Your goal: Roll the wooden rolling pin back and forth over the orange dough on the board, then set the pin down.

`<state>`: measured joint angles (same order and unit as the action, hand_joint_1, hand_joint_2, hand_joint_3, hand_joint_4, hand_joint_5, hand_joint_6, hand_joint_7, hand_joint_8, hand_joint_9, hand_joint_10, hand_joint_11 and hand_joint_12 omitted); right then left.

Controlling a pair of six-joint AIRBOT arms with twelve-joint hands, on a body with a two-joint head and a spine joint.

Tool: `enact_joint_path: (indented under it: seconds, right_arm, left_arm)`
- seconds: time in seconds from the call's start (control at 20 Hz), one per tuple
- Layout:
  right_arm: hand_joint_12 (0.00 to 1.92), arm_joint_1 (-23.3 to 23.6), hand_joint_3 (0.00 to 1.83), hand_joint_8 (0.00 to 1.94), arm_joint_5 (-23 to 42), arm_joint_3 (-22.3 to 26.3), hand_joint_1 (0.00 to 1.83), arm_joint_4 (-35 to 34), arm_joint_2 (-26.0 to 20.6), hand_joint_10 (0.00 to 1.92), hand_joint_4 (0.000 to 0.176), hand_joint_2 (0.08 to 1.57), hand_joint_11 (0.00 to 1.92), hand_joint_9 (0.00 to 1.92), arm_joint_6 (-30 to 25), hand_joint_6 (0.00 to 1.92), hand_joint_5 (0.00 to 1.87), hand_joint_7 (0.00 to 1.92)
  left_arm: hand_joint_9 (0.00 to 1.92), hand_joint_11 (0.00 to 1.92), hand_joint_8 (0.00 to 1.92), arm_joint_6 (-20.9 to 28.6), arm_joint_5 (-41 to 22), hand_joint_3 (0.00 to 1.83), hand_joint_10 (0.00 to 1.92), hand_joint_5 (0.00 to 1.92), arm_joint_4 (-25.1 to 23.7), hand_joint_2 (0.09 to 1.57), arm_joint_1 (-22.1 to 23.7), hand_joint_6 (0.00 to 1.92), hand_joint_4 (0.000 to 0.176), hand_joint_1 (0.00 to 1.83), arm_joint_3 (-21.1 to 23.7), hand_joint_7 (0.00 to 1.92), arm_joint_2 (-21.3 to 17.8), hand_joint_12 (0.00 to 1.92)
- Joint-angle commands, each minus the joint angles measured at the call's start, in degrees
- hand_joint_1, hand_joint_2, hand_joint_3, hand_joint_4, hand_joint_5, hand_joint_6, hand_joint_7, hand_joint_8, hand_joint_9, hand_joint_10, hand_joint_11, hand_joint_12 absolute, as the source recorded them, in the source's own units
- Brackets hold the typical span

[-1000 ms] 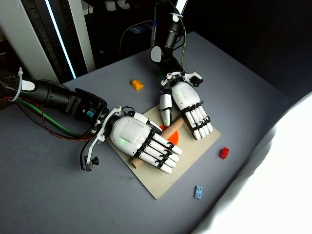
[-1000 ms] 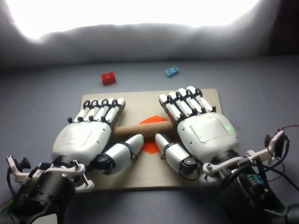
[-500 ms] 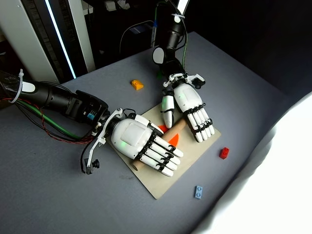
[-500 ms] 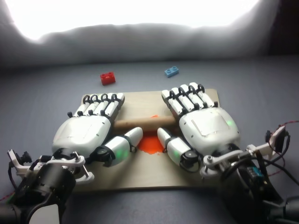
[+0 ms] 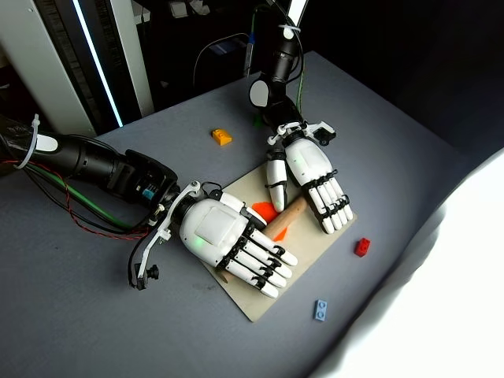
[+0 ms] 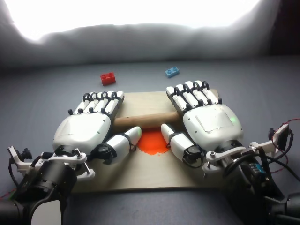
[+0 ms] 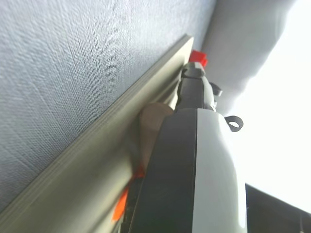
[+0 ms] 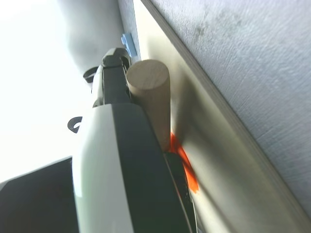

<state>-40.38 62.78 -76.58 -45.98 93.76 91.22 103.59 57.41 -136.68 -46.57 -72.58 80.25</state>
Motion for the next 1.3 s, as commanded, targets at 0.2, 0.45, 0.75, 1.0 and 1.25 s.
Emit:
enact_joint_path:
  seconds: [0.2, 0.45, 0.75, 1.0, 1.25]
  right_arm:
    - [0.11, 0.63, 0.11, 0.0, 5.25, -1.61, 0.0, 1.06, -0.5, 0.01, 0.0, 1.57, 0.0, 0.04, -0.73, 0.01, 0.11, 0.08]
    - [0.1, 0.94, 0.11, 0.0, 4.47, -2.34, 0.0, 1.07, -0.51, 0.0, 0.0, 1.57, 0.0, 0.04, -1.04, 0.0, 0.09, 0.07]
    - [0.14, 1.26, 0.11, 0.0, 3.31, -3.22, 0.0, 1.07, -0.49, 0.01, 0.0, 1.57, 0.0, 0.06, -1.58, 0.01, 0.12, 0.09]
    - [0.12, 1.52, 0.11, 0.0, 1.81, -3.58, 0.0, 1.08, -0.35, 0.0, 0.0, 1.57, 0.0, 0.05, -1.95, 0.01, 0.12, 0.09]
    - [0.12, 1.59, 0.11, 0.01, 1.2, -3.76, 0.0, 1.19, -0.31, 0.01, 0.0, 1.57, 0.0, 0.05, -2.04, 0.01, 0.12, 0.09]
  left_arm:
    - [0.0, 0.0, 0.0, -0.03, -0.17, 0.0, 0.0, 0.0, -1.29, 1.43, 1.26, 0.0, 0.0, 0.0, -1.78, 0.0, 0.46, 0.0]
    - [0.0, 0.0, 0.0, 0.38, -0.91, 0.0, 0.0, 0.0, -1.0, 1.43, 2.14, 0.0, 0.0, 0.0, -2.81, 0.0, 0.42, 0.0]
    - [0.0, 0.0, 0.0, 0.54, -1.4, 0.0, 0.0, 0.0, -0.86, 1.43, 2.72, 0.0, 0.0, 0.0, -3.54, 0.0, 0.44, 0.0]
    - [0.0, 0.0, 0.0, 0.54, -2.91, 0.0, 0.0, 0.0, -1.18, 1.43, 3.63, 0.0, 0.0, 0.0, -4.99, 0.0, 0.47, 0.0]
    - [0.0, 0.0, 0.0, 0.55, -4.46, 0.0, 0.0, 0.0, -1.68, 1.43, 4.87, 0.0, 0.0, 0.0, -6.64, 0.0, 0.61, 0.0]
